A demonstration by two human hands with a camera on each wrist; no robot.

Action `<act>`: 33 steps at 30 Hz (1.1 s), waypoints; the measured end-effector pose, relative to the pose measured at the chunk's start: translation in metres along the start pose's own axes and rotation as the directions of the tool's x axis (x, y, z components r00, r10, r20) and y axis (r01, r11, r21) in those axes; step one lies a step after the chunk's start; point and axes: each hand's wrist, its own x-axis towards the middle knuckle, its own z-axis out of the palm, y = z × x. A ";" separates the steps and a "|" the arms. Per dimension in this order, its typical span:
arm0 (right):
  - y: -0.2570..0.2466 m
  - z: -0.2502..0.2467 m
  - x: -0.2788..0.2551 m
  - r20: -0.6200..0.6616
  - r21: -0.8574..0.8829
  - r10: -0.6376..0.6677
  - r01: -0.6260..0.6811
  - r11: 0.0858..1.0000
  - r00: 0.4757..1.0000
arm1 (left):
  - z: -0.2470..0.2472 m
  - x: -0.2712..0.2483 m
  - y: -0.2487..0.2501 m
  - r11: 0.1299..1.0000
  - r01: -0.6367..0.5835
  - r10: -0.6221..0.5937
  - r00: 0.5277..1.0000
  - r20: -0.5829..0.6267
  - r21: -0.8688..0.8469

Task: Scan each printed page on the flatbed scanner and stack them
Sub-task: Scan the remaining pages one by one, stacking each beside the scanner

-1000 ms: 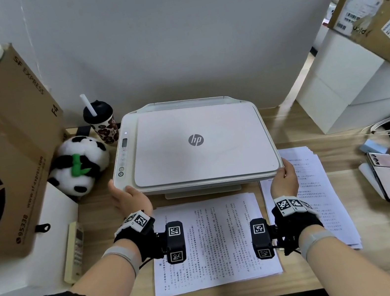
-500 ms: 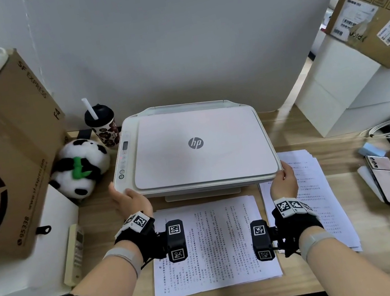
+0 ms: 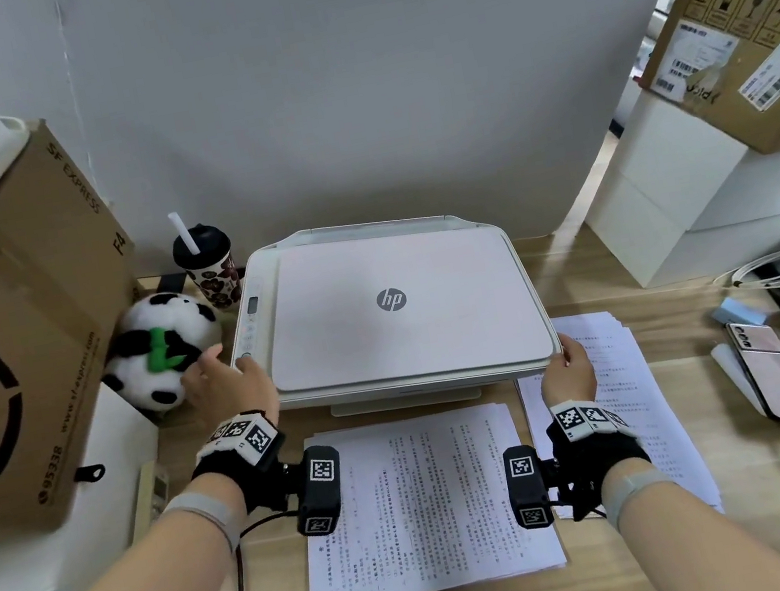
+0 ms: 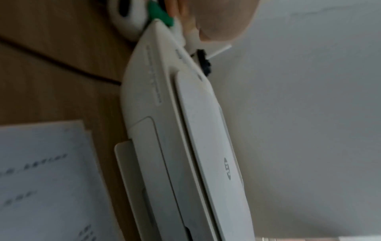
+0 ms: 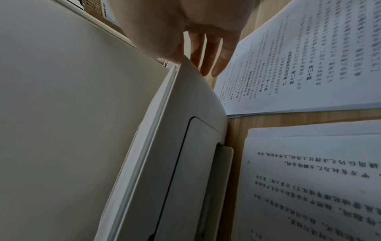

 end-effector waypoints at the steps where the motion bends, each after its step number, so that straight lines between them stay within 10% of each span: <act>1: -0.001 0.000 0.000 -0.001 0.004 0.005 -0.005 1.000 1.000 | 0.000 0.004 0.005 0.997 -0.036 0.034 0.999 0.030 0.065; 8: -0.002 -0.002 0.000 -0.038 0.065 0.071 -0.068 0.996 0.997 | 0.018 0.032 0.023 0.920 -0.167 -0.005 0.900 0.435 0.355; 17: -0.016 -0.015 0.000 -0.217 0.244 0.098 -0.043 0.969 0.971 | 0.012 0.065 0.039 0.997 -0.001 -0.040 0.838 0.544 0.074; 24: -0.039 -0.003 0.013 -0.137 0.365 0.060 -0.006 0.931 0.989 | 0.003 0.100 0.109 0.775 0.317 -0.107 0.919 0.380 -0.547; 33: -0.066 0.028 0.028 0.154 -0.015 -0.038 0.041 0.999 0.987 | 0.012 0.115 0.181 0.649 0.074 0.061 0.987 0.149 -0.758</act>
